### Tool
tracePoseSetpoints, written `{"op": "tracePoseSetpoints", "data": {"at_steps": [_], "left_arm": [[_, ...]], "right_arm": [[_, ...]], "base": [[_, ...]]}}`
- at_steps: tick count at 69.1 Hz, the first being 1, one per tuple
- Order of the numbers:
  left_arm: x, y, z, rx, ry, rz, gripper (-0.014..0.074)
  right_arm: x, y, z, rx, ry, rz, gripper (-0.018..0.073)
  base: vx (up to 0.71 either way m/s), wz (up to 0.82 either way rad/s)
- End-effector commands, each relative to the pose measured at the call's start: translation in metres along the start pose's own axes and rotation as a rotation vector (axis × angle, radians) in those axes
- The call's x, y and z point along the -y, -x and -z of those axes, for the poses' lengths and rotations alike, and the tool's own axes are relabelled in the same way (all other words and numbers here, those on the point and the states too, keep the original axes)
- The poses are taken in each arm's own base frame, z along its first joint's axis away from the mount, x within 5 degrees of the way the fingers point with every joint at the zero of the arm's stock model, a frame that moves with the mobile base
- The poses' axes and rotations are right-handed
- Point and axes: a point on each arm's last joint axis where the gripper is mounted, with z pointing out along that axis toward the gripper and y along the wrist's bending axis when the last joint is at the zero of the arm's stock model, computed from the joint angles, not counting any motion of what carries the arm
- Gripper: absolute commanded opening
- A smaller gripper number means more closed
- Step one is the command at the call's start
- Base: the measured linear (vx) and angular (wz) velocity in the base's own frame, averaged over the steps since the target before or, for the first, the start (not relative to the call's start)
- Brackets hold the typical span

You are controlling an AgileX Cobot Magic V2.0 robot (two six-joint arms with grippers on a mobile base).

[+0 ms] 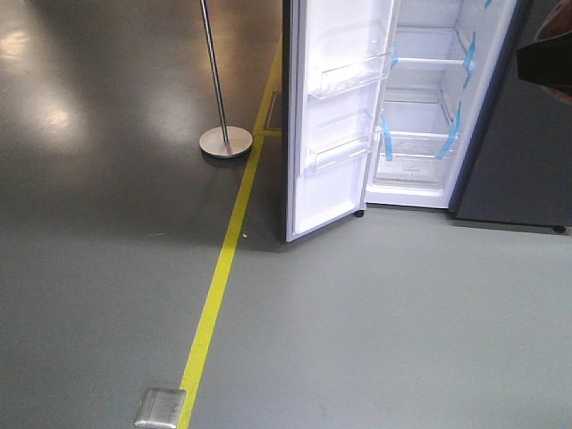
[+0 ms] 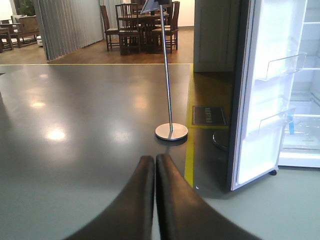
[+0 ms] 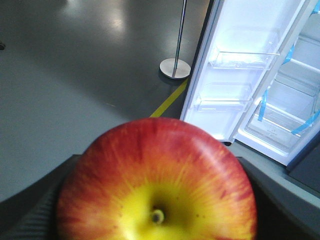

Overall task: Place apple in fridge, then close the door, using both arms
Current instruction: 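Approach the open refrigerator door with the apple in the right gripper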

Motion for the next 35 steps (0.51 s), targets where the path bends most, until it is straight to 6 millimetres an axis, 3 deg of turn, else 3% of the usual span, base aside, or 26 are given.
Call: {"op": "tracePoseSetpoints", "data": {"at_steps": [1, 35], "left_arm": [[0.0014, 0.0019, 0.0004, 0.068, -0.019, 0.007, -0.0008], [0.0014, 0.0019, 0.0004, 0.068, -0.019, 0.007, -0.0008]], "right_arm": [[0.0004, 0.0139, 0.012, 0.114, -0.033, -0.001, 0.0076], [0.0004, 0.0139, 0.012, 0.114, -0.033, -0.001, 0.0076]], "base": [[0.09, 0.02], [0.09, 0.01]]}}
